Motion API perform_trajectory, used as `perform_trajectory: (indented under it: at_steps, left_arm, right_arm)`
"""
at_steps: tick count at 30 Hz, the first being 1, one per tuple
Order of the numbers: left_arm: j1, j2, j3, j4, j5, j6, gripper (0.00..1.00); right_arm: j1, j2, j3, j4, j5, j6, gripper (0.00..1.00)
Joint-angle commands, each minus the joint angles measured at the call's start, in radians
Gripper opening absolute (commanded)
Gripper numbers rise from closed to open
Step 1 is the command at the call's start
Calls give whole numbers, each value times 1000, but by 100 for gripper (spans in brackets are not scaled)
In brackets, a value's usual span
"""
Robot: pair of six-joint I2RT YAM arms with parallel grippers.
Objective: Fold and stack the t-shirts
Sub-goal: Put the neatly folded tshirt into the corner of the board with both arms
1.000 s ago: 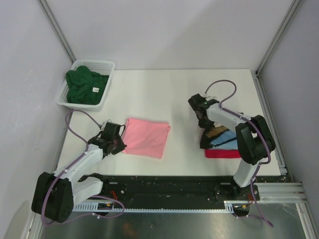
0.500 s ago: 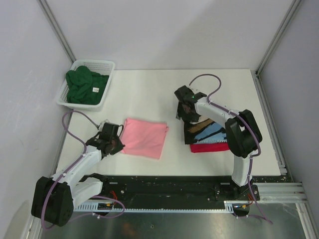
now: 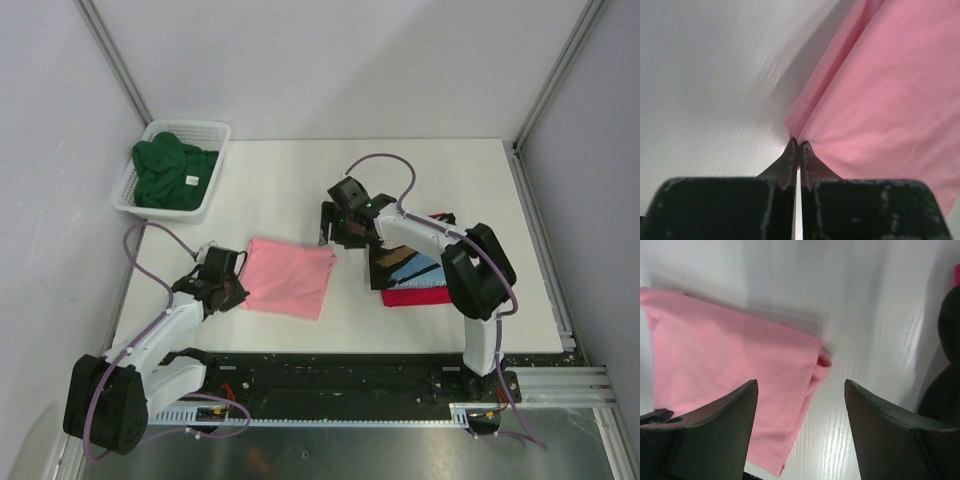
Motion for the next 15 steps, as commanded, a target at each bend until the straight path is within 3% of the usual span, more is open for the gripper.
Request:
perform_trajectory:
  at_steps: [1, 15]
  left_arm:
    - [12, 4, 11, -6, -35, -13, 0]
    - [13, 7, 7, -5, -37, -15, 0]
  right_arm:
    - [11, 62, -26, 73, -64, 30, 74]
    - [65, 159, -28, 67, -54, 78, 73]
